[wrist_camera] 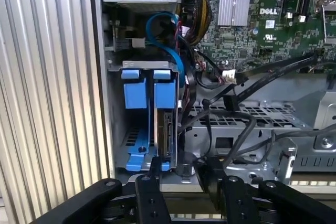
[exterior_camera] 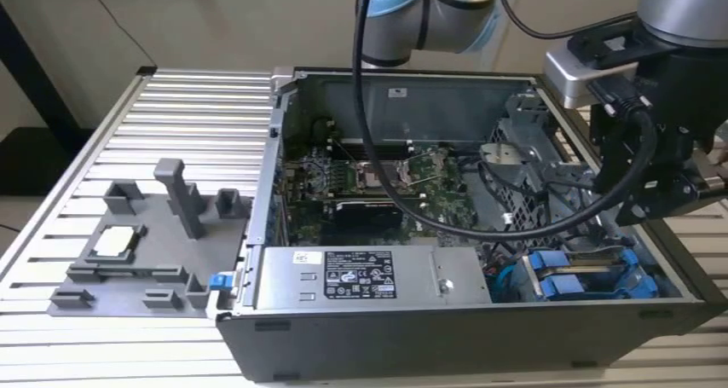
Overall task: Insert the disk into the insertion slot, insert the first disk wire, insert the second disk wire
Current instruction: 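Insert the first disk wire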
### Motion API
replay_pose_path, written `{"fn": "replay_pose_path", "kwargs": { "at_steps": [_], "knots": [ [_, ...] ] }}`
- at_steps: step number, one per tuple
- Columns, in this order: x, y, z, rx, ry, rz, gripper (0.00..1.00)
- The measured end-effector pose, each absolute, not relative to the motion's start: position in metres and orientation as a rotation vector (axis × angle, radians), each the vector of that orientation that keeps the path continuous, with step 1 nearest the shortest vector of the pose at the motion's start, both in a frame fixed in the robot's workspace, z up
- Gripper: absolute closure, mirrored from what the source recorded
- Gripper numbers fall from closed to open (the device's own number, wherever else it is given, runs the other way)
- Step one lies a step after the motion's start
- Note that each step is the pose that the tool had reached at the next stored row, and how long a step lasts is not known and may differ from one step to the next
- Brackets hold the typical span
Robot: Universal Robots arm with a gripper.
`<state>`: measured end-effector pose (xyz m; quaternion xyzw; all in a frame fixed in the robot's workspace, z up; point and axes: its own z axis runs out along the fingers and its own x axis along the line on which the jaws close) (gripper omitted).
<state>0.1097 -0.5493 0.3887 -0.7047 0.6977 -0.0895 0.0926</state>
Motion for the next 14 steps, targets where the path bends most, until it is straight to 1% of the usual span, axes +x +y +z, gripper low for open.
{"fn": "replay_pose_path", "kwargs": {
  "at_steps": [5,14],
  "knots": [
    [0.1071,-0.5469,0.3866,-2.076,2.043,-0.303,0.53],
    [0.1022,-0.5419,0.3854,-2.073,2.03,-0.311,0.53]
  ]
}}
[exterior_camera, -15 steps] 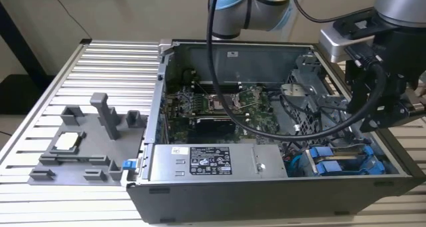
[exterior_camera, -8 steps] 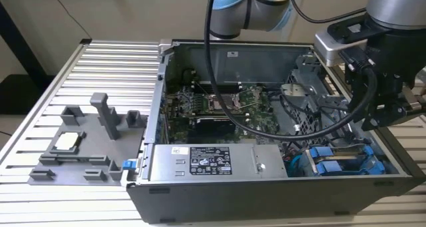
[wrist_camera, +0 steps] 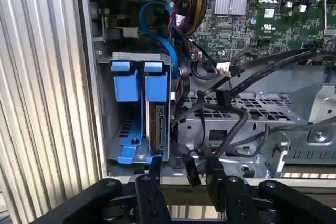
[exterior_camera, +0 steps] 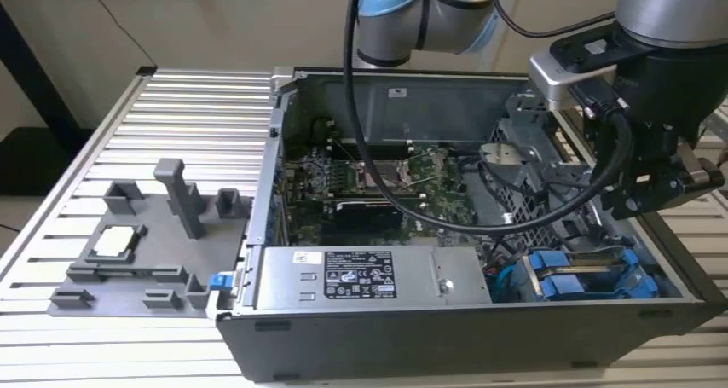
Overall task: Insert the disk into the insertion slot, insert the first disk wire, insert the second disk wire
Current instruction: 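Insert the first disk wire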
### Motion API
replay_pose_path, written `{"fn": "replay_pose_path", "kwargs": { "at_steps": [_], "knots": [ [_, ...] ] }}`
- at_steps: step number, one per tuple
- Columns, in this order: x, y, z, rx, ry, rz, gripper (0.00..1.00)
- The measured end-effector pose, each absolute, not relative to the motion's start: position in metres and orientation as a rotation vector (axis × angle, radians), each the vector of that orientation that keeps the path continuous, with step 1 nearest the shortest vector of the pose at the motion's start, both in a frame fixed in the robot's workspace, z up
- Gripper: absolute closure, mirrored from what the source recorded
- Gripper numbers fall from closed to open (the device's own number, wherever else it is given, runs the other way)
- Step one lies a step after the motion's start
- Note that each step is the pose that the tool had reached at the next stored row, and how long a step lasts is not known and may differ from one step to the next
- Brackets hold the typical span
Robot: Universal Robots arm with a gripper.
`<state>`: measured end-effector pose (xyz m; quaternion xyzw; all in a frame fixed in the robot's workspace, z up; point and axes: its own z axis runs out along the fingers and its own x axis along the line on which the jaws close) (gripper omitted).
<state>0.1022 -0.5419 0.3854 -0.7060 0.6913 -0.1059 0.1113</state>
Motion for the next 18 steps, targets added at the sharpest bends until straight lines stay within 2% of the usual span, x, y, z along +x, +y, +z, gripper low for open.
{"fn": "replay_pose_path", "kwargs": {
  "at_steps": [12,13,15,16,18],
  "knots": [
    [0.1019,-0.5383,0.382,-2.09,2.024,-0.35,0.53],
    [0.1019,-0.5383,0.382,-2.091,2.023,-0.35,0.62],
    [0.1019,-0.5382,0.3819,-2.092,2.024,-0.351,0.62],
    [0.1018,-0.5382,0.3819,-2.093,2.024,-0.352,0.69],
    [0.1018,-0.5383,0.382,-2.094,2.025,-0.354,0.69]
  ]
}}
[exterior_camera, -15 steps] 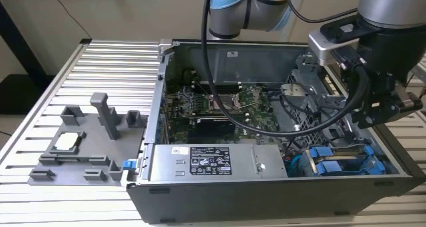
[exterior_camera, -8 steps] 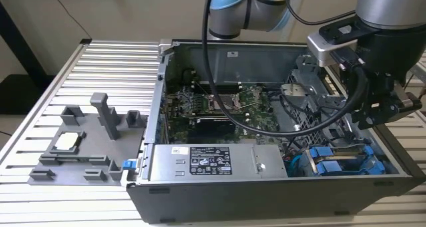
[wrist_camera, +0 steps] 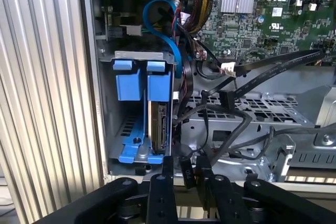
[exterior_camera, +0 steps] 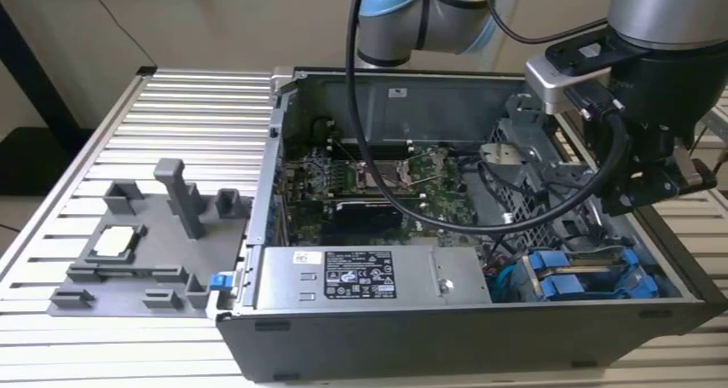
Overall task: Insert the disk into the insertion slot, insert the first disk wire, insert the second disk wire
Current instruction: 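Insert the first disk wire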
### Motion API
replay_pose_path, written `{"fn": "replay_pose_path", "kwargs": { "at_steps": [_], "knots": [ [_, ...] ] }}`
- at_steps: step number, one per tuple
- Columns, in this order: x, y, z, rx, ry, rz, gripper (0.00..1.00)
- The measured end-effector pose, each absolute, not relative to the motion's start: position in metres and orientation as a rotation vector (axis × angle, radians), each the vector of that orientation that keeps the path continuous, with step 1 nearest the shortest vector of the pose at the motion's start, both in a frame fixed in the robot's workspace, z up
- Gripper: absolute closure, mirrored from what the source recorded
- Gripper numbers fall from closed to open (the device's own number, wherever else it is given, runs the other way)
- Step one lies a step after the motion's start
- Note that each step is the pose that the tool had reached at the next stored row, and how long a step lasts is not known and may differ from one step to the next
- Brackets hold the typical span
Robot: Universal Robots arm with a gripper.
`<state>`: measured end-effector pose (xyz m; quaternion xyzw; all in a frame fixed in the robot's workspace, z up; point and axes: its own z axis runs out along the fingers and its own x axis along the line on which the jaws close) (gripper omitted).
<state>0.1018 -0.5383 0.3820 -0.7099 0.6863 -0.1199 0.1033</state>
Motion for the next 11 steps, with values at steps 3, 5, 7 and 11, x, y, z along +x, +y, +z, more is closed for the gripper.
{"fn": "replay_pose_path", "kwargs": {
  "at_steps": [3,5,7,11],
  "knots": [
    [0.1019,-0.5383,0.3819,-2.094,2.025,-0.354,0.71],
    [0.1019,-0.5382,0.3819,-2.095,2.025,-0.355,0.78],
    [0.102,-0.5382,0.3819,-2.097,2.026,-0.357,0.8],
    [0.1023,-0.5382,0.382,-2.098,2.027,-0.357,0.81]
  ]
}}
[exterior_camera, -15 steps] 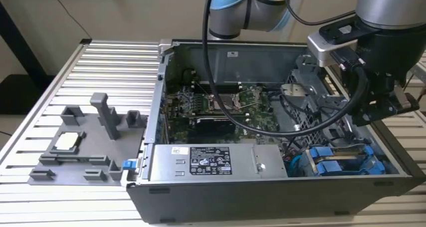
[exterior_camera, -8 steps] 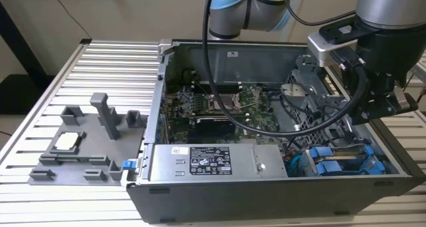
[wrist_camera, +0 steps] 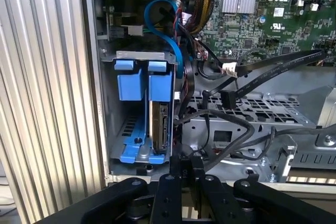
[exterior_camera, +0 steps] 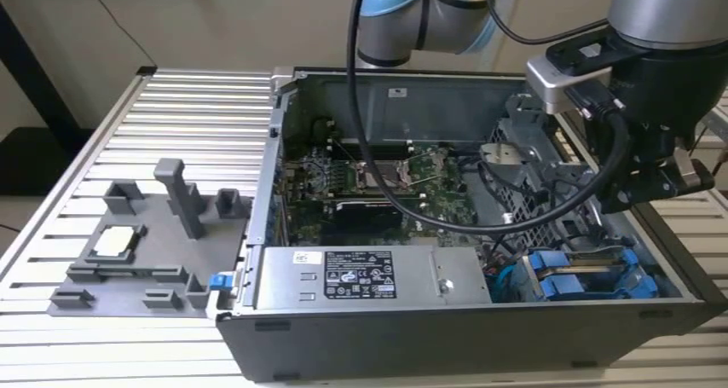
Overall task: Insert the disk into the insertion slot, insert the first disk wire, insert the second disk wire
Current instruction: 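Insert the first disk wire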
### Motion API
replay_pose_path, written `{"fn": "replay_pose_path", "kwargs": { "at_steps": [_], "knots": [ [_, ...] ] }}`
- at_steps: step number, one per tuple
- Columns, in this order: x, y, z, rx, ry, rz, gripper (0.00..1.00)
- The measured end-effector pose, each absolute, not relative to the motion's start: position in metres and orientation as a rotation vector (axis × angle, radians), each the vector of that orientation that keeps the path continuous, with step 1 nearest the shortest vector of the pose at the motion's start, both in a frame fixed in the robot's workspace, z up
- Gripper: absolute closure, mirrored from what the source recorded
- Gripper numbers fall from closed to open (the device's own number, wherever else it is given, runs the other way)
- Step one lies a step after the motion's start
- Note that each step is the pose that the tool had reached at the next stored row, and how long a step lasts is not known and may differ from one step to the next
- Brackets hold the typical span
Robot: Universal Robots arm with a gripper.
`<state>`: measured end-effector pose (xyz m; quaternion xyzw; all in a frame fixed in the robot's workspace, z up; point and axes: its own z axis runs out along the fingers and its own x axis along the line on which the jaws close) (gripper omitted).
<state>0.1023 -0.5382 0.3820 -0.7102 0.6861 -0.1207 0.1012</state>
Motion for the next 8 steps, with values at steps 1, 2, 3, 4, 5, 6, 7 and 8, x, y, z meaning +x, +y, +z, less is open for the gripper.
{"fn": "replay_pose_path", "kwargs": {
  "at_steps": [1,2,3,4,5,6,7,8],
  "knots": [
    [0.1026,-0.5382,0.382,-2.099,2.028,-0.355,0.81],
    [0.1029,-0.5382,0.382,-2.101,2.03,-0.353,0.81],
    [0.1036,-0.5382,0.3819,-2.105,2.033,-0.348,0.81],
    [0.1046,-0.5383,0.382,-2.111,2.039,-0.34,0.81],
    [0.1058,-0.5384,0.382,-2.12,2.046,-0.328,0.81],
    [0.1075,-0.5386,0.382,-2.13,2.055,-0.312,0.81],
    [0.1092,-0.5388,0.382,-2.141,2.065,-0.295,0.81],
    [0.1109,-0.5391,0.3819,-2.152,2.075,-0.277,0.81]
  ]
}}
